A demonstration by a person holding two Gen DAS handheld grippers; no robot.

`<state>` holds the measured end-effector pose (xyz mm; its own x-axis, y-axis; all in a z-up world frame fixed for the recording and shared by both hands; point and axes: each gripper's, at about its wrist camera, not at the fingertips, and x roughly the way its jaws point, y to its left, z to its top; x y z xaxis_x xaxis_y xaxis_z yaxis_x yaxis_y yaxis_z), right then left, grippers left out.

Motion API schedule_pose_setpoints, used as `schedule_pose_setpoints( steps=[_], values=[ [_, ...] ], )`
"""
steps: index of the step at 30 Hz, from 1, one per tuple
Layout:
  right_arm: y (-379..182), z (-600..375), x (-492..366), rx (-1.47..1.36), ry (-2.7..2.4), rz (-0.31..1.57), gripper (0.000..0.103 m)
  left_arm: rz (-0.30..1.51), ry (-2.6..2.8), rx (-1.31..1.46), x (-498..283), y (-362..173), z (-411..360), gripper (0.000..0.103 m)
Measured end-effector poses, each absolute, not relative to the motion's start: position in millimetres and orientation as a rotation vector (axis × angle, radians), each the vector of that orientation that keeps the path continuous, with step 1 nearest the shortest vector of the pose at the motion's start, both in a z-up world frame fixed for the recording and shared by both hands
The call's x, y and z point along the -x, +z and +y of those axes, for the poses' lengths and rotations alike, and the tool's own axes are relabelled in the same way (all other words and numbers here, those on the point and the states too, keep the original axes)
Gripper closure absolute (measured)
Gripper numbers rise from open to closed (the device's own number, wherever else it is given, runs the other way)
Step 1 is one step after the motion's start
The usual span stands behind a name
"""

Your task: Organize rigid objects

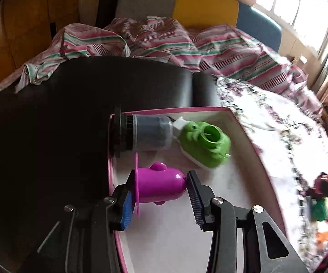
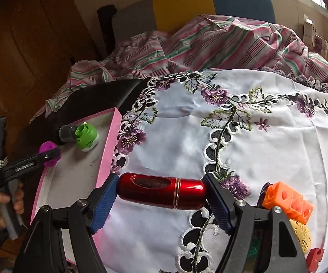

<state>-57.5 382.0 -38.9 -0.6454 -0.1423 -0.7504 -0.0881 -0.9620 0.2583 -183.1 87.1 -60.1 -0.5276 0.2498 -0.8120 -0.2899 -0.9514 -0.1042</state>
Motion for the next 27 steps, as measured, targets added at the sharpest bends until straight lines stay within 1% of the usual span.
schedule_pose_setpoints(
  steps=[3,4,5,7,10,17,19,22,27],
  values=[
    [-38,380,57,-1.308,-2.795,-0.403,0.027,0.106,2.524,1.329,189,-66,88,0.054],
    [-37,380,57,-1.307,-2.798,-0.401,0.027,0.112,2.532,1.325,187,-65,87,0.047],
    [-37,380,57,-1.307,-2.799,-0.404,0.027,0.107,2.538,1.314,184,-63,86,0.037],
    [-38,382,58,-1.311,-2.798,-0.411,0.027,0.101,2.562,1.268,174,-56,81,0.027],
    [-37,382,58,-1.310,-2.803,-0.402,0.027,0.116,2.591,1.226,158,-46,74,0.027],
    [-39,373,58,-1.327,-2.794,-0.330,0.027,0.052,2.633,1.235,102,-39,50,0.027],
    [-39,366,59,-1.344,-2.780,-0.294,0.027,0.079,2.651,1.233,86,-39,45,0.027],
    [-34,348,59,-1.340,-2.755,-0.228,0.027,0.107,2.658,1.222,69,-37,40,0.027],
    [-22,301,67,-1.291,-2.692,-0.159,0.027,0.076,2.685,1.217,56,-31,28,0.027]
  ],
)
